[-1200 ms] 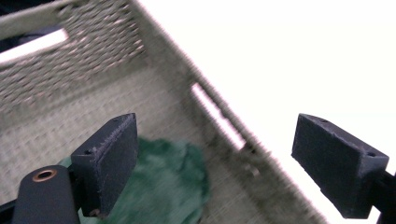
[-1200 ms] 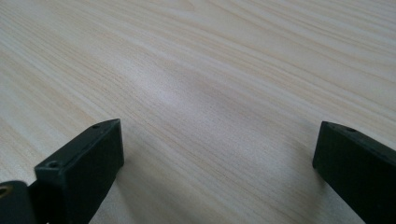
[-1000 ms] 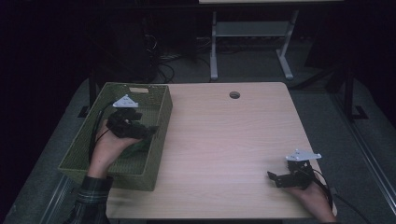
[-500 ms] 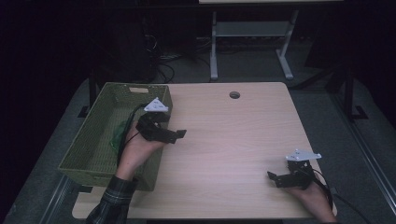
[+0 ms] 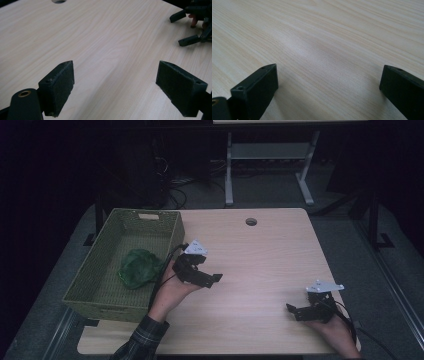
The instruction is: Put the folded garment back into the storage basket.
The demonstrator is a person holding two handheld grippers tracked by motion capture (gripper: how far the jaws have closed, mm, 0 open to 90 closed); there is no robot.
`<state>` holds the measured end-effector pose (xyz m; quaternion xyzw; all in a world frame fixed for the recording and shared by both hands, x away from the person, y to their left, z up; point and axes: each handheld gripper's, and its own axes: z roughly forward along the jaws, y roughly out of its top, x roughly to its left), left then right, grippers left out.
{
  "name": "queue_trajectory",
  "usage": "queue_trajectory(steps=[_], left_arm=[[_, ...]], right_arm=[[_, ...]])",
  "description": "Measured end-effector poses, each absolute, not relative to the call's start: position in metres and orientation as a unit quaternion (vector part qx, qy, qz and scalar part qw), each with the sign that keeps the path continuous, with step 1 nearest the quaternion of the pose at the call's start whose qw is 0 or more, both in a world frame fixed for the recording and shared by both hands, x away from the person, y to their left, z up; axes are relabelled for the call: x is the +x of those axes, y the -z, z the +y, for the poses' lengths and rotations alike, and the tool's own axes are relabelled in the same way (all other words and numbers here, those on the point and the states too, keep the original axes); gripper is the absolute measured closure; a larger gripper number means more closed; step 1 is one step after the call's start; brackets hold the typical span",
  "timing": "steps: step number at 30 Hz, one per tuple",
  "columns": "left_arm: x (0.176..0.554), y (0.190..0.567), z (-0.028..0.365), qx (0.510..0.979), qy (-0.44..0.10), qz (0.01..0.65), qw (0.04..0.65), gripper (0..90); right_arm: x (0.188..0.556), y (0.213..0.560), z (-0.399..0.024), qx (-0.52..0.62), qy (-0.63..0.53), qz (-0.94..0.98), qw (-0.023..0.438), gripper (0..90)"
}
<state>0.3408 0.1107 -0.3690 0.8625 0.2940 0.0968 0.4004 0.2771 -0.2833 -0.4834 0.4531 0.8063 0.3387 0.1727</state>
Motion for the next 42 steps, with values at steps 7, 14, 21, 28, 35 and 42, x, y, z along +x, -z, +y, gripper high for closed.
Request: queue_trajectory(steps=[7, 14, 21, 28, 35, 42], left_arm=[[0.340, 0.391, 0.098, 0.870, -0.101, 0.284, 0.389, 14.3], [0.340, 0.417, 0.090, 0.876, -0.108, 0.286, 0.373, 14.2], [0.342, 0.444, 0.087, 0.881, -0.111, 0.290, 0.357, 14.2], [0.343, 0.468, 0.086, 0.883, -0.113, 0.298, 0.344, 13.8], [0.339, 0.476, 0.090, 0.878, -0.123, 0.293, 0.358, 13.1], [0.338, 0.479, 0.092, 0.874, -0.126, 0.290, 0.370, 12.7]], right_arm=[[0.277, 0.483, -0.283, 0.453, -0.339, 0.806, 0.173, 1.4], [0.277, 0.483, -0.283, 0.453, -0.339, 0.806, 0.173, 1.4], [0.277, 0.483, -0.283, 0.453, -0.339, 0.806, 0.173, 1.4], [0.277, 0.483, -0.283, 0.453, -0.339, 0.806, 0.173, 1.4], [0.277, 0.483, -0.283, 0.453, -0.339, 0.807, 0.172, 1.4], [0.277, 0.483, -0.283, 0.453, -0.339, 0.807, 0.172, 1.4]])
